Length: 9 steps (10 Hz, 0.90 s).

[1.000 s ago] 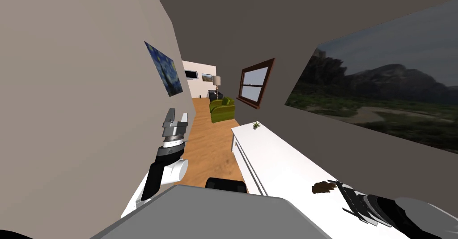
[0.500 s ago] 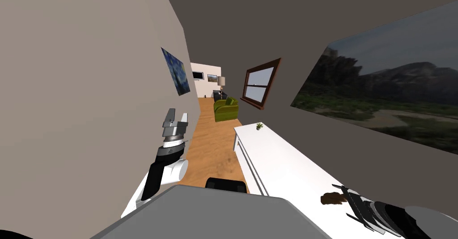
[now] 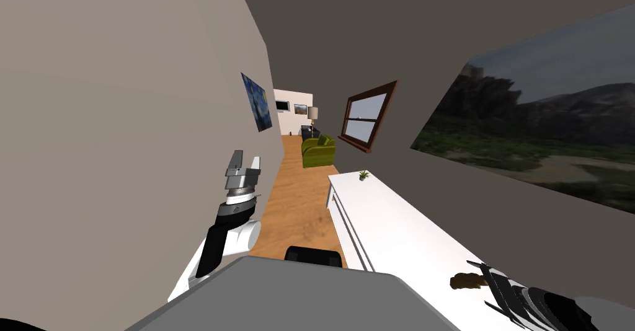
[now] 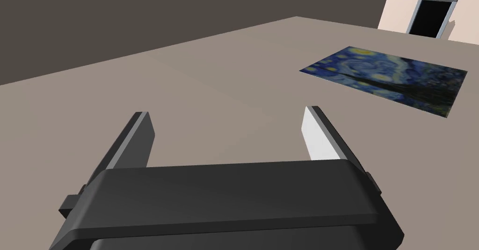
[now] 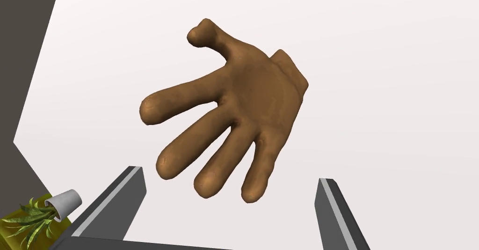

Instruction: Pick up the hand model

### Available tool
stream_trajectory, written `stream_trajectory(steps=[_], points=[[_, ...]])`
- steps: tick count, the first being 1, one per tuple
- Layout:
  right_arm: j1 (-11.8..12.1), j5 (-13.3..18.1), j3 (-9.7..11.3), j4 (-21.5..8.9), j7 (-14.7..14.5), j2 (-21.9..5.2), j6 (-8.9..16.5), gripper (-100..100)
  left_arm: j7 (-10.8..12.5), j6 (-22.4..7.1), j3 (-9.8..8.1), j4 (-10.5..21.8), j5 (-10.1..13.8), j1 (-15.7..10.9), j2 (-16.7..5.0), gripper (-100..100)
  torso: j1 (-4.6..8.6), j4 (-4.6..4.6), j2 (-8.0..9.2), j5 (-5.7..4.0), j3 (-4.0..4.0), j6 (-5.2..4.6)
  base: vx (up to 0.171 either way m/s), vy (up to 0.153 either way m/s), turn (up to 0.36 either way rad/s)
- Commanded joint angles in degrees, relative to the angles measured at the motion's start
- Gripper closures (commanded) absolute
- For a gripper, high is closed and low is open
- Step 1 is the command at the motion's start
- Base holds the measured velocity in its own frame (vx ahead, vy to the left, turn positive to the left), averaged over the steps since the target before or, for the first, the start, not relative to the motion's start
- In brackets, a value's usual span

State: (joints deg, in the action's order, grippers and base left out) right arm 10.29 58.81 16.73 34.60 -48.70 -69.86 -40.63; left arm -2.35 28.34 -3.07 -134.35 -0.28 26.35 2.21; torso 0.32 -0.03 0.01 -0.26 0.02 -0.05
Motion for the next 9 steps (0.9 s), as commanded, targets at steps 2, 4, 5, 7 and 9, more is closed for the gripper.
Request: stream_trajectory(steps=[2,4,5,7,9], points=[[1.5,-4.6,4.0,0.7,1.0,-1.1,2.3,-100,0.0,0.0,0.01,0.0,0.0,0.0,0.0,0,-0.02,-0.01,0.1,0.01,0.05,0.08,-0.095,-0.005,0.219],[2.8,-8.0,6.6,1.1,1.8,-2.2,4.4,-100,0.0,0.0,0.0,0.0,0.0,0.0,0.0,0,0.05,0.0,-0.02,-0.01,-0.01,0.01,-0.064,-0.015,0.175],[2.8,-9.7,7.7,1.1,1.8,-2.2,4.4,-100,0.0,0.0,0.01,0.0,0.0,0.0,0.0,0,0.07,-0.01,0.07,-0.01,0.03,0.1,-0.088,-0.013,0.188],[4.1,-13.1,10.3,1.5,2.6,-3.2,6.6,-100,0.0,0.0,0.0,0.0,0.0,0.0,0.0,0,0.03,0.0,-0.03,-0.01,-0.01,-0.01,-0.064,0.01,0.127],[4.1,-16.5,11.3,1.5,2.6,-3.2,6.6,-100,0.0,0.0,0.0,0.0,0.0,0.0,0.0,0,-0.02,-0.02,0.1,0.01,0.06,0.02,-0.071,0.002,0.101]])
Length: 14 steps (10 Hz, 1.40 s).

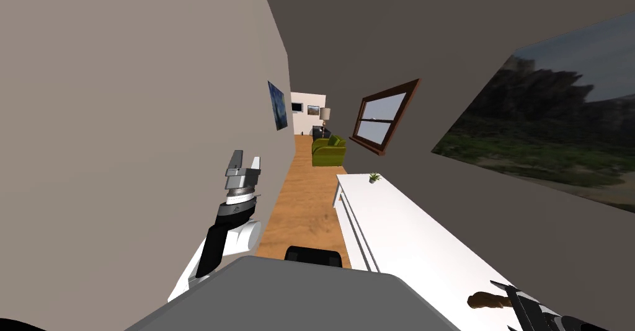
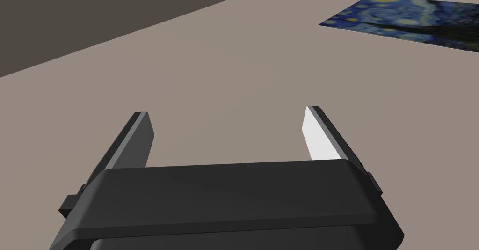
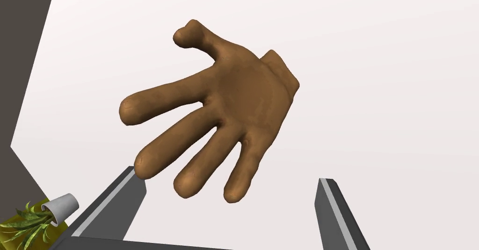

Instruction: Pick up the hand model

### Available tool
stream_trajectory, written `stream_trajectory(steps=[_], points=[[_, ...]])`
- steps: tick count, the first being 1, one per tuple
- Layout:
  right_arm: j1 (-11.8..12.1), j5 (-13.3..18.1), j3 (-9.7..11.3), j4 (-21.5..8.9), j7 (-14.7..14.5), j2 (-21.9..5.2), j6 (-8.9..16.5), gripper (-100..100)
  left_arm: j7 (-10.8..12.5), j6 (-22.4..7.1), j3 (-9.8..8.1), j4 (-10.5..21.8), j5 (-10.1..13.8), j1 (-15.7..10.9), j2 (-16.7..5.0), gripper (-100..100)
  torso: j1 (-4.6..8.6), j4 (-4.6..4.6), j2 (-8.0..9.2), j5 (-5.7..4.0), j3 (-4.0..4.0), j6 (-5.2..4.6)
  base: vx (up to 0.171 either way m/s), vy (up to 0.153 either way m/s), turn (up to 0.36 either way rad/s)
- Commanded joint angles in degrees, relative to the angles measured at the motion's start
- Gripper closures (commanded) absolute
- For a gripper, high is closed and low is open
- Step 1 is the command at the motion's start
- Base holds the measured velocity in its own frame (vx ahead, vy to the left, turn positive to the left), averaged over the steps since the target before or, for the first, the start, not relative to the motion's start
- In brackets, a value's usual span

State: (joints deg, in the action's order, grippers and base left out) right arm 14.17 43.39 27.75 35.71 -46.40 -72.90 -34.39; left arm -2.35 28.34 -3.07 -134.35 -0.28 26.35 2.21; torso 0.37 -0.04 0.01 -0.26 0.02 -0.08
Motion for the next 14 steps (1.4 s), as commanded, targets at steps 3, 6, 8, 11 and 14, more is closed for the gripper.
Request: stream_trajectory(steps=[3,6,8,11,14], points=[[1.6,-6.2,4.0,0.9,1.2,-1.2,2.5,-100,0.0,0.0,0.0,0.0,0.0,0.0,0.0,0,0.04,-0.02,0.09,-0.02,0.05,0.02,-0.075,-0.008,0.156],[2.9,-11.3,7.7,1.3,2.0,-2.3,4.6,-100,0.0,0.0,0.0,0.0,0.0,0.0,0.0,0,-0.02,-0.01,0.07,0.0,0.03,0.01,-0.071,0.01,0.162],[2.8,-10.4,7.4,1.2,1.9,-2.1,4.6,100,0.0,0.0,0.0,0.0,0.0,0.0,0.0,0,0.0,0.03,-0.09,0.0,-0.06,-0.05,-0.008,0.002,-0.005],[2.7,-10.4,7.4,1.2,1.9,-2.2,4.5,100,0.0,0.0,0.0,0.0,0.0,0.0,0.0,0,0.18,0.06,-0.16,-0.16,-0.1,-0.08,0.0,0.0,0.0],[1.6,-7.5,4.5,0.9,1.2,-1.2,2.5,100,0.0,0.0,0.0,0.0,0.0,0.0,0.0,0,0.21,0.06,-0.17,-0.16,-0.11,-0.09,0.029,-0.005,-0.106]])
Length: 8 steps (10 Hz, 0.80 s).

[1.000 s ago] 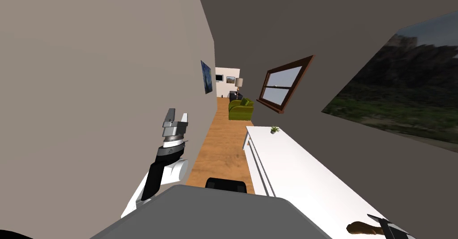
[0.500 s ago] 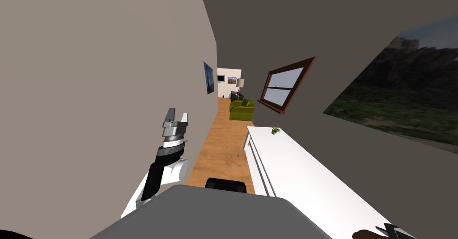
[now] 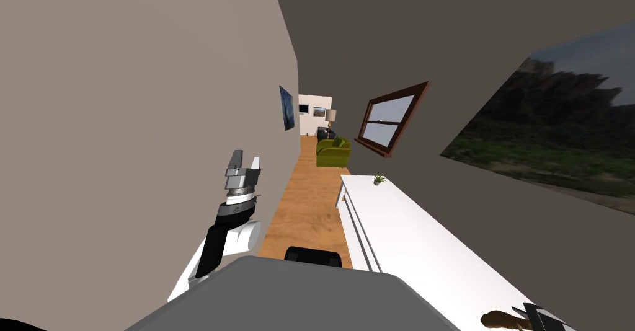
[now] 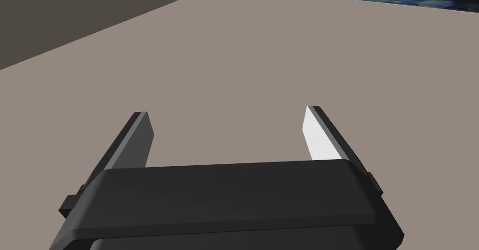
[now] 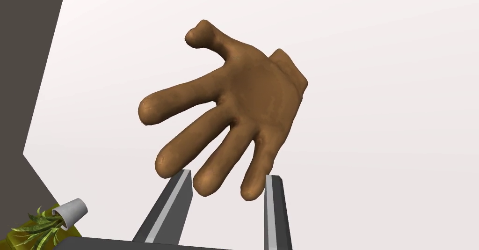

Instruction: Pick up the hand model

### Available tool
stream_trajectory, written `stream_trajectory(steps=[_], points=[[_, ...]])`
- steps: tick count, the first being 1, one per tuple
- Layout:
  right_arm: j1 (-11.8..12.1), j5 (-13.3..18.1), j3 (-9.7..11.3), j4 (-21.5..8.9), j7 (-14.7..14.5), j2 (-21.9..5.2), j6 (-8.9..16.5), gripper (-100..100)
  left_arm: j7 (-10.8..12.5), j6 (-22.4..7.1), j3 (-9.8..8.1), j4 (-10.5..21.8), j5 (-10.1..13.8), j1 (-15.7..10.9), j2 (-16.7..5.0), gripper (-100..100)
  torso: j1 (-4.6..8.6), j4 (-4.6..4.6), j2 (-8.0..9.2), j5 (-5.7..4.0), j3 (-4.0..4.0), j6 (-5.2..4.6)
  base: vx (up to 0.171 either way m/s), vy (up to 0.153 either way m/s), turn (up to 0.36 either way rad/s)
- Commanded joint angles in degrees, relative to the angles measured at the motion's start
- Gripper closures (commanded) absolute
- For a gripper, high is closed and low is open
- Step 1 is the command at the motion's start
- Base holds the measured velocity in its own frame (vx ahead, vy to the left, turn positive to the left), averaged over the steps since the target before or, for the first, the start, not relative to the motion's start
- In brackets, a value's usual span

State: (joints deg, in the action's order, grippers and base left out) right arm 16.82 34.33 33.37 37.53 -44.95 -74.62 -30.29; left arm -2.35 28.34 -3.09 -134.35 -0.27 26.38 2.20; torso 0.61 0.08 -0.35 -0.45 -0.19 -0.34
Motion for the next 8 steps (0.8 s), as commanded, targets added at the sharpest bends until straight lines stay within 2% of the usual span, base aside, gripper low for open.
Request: stream_trajectory(steps=[1,2,3,4,5,6,7,8], points=[[-1.1,2.8,-1.6,-0.9,-0.3,0.5,-1.6,100,0.0,0.0,0.0,0.0,0.0,0.0,0.0,0,0.0,0.0,0.0,0.0,0.0,0.0,0.109,-0.001,-0.223],[-2.4,4.5,-4.1,-1.4,-1.1,1.5,-3.8,100,0.0,0.0,0.01,0.0,0.0,0.0,0.0,0,0.01,0.02,-0.09,-0.01,-0.06,0.09,0.128,-0.008,-0.357],[-2.4,6.0,-5.3,-1.4,-1.1,1.5,-3.8,100,0.0,0.0,0.0,0.0,0.0,0.0,0.0,0,0.0,0.03,-0.19,0.02,-0.11,0.02,0.117,-0.007,-0.162],[-2.4,7.6,-5.3,-1.4,-1.1,1.5,-3.8,100,0.0,0.0,0.01,0.0,0.0,0.0,0.0,0,0.03,0.02,-0.21,0.0,-0.12,0.17,0.055,-0.001,0.049],[-3.7,9.3,-8.0,-1.8,-1.9,2.6,-5.9,100,0.0,0.0,0.01,0.0,0.0,0.0,0.0,0,0.02,-0.01,-0.09,0.0,-0.05,0.24,0.087,-0.015,-0.281],[-3.7,11.1,-9.0,-1.8,-1.9,2.6,-5.9,100,0.0,0.0,0.0,0.0,0.0,0.0,0.0,0,0.03,0.0,-0.11,0.02,-0.06,0.03,0.093,0.012,-0.227],[-3.7,12.8,-9.0,-1.8,-1.9,2.6,-5.9,100,0.0,0.0,0.01,0.0,0.0,0.0,0.0,0,-0.04,0.0,-0.07,0.04,-0.04,0.07,0.044,0.017,0.0],[-5.0,14.6,-11.5,-2.2,-2.7,3.6,-8.0,100,0.0,0.0,0.01,0.0,0.0,0.0,0.0,0,-0.05,-0.04,0.04,0.05,0.03,0.16,0.078,0.001,-0.277]])
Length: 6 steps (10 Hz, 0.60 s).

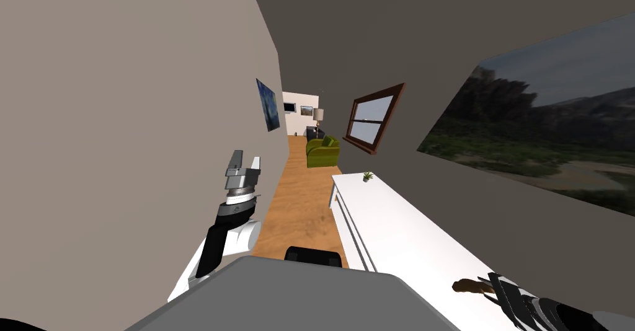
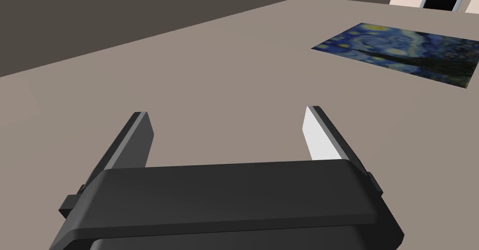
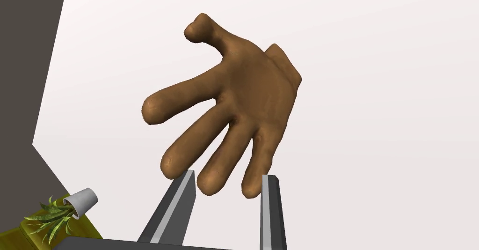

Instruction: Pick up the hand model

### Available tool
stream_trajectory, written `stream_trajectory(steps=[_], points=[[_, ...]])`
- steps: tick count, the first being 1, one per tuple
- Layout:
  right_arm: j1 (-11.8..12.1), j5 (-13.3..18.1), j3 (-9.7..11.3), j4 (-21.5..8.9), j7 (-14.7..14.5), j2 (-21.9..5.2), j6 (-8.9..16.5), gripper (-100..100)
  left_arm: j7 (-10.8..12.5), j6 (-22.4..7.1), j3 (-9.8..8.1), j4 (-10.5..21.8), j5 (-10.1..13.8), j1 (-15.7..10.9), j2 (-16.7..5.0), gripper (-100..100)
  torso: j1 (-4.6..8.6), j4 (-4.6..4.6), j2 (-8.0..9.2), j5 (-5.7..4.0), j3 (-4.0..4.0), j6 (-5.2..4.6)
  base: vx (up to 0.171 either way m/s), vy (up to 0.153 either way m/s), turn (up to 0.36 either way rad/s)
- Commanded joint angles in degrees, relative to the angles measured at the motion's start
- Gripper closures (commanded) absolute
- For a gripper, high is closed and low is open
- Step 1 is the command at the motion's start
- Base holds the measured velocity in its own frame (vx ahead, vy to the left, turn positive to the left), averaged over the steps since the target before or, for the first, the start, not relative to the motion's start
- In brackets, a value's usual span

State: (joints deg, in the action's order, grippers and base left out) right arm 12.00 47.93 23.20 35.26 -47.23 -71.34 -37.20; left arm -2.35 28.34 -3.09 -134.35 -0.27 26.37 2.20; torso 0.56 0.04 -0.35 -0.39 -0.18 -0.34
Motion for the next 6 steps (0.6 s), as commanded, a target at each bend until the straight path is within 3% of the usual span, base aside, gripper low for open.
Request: stream_trajectory(steps=[1,2,3,5,6], points=[[-0.2,2.9,-2.5,0.0,-0.4,0.3,-1.1,100,0.0,0.0,0.0,0.0,0.0,0.0,0.0,0,0.0,0.0,0.0,0.0,0.0,0.0,0.084,0.005,-0.196],[-0.2,4.6,-2.5,0.0,-0.4,0.3,-1.1,100,0.0,0.0,0.01,0.0,0.0,0.0,0.0,0,-0.01,-0.01,0.01,0.03,0.01,0.07,0.043,0.005,0.015],[-1.6,6.3,-5.1,-0.4,-1.3,1.4,-3.3,100,0.0,0.0,0.01,0.0,0.0,0.0,0.0,0,-0.01,-0.04,0.08,0.03,0.05,0.16,0.098,-0.002,-0.293],[-1.6,9.8,-6.2,-0.4,-1.3,1.4,-3.3,100,0.0,0.0,0.01,0.0,0.0,0.0,0.0,0,-0.05,-0.03,-0.01,0.06,0.0,0.08,0.069,0.012,-0.095],[-2.9,11.6,-8.8,-0.8,-2.1,2.4,-5.4,100,0.0,0.0,0.01,0.0,0.0,0.0,0.0,0,-0.07,-0.06,0.1,0.06,0.07,0.14,0.087,0.008,-0.301]])
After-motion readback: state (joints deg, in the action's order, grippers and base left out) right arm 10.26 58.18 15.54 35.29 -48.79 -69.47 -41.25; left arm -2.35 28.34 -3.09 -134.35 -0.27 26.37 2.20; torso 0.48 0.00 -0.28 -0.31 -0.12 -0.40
